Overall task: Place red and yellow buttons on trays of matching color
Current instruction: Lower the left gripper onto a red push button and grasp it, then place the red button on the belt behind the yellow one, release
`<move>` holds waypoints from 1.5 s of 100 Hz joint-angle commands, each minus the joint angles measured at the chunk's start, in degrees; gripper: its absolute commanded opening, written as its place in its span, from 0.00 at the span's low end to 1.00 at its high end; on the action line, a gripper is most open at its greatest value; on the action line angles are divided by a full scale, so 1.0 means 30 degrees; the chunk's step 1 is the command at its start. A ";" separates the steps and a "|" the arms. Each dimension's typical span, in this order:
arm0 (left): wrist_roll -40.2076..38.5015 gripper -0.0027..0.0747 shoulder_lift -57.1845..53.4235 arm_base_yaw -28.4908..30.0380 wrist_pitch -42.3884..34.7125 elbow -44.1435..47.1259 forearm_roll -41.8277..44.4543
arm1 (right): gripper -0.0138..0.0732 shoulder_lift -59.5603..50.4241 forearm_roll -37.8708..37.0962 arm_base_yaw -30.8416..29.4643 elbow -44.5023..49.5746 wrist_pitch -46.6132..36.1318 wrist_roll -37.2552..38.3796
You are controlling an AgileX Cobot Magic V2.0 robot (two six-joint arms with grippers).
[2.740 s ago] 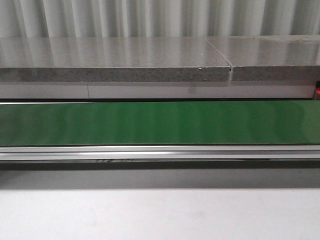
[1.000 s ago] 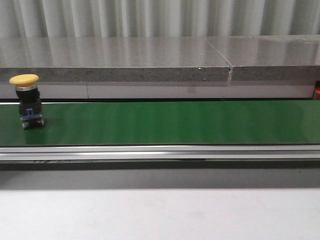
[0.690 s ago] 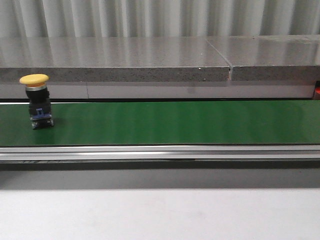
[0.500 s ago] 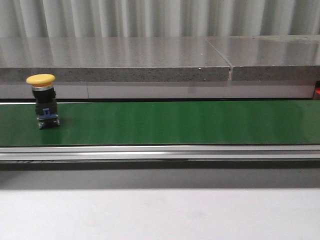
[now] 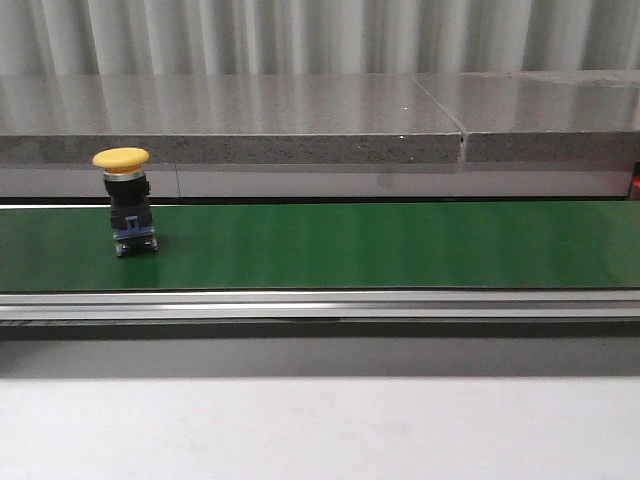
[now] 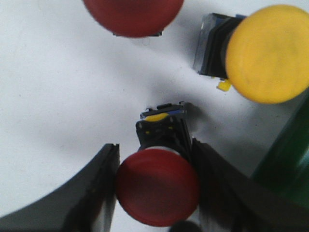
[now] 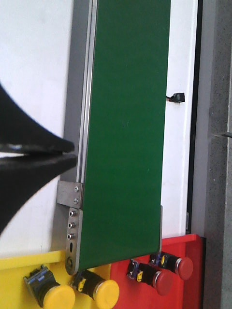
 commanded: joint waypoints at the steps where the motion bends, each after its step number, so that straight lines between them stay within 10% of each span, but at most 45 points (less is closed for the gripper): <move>1: 0.0012 0.26 -0.1816 0.0034 -0.0222 -0.0500 0.0028 | 0.08 0.0118 0.0200 -0.0049 -0.0464 -0.1433 -0.0167; 113: 0.0998 0.27 -0.7710 -0.3221 -0.1979 0.4213 0.0426 | 0.08 0.0118 0.0200 -0.0049 -0.0464 -0.1433 -0.0167; 137: 0.2092 0.72 -0.7726 -0.3221 -0.2376 0.4213 -0.1288 | 0.08 0.0118 0.0200 -0.0049 -0.0464 -0.1433 -0.0167; 150: 0.2386 0.75 -0.8110 -0.3336 -0.2941 0.4213 -0.1770 | 0.08 0.0118 0.0200 -0.0049 -0.0464 -0.1433 -0.0167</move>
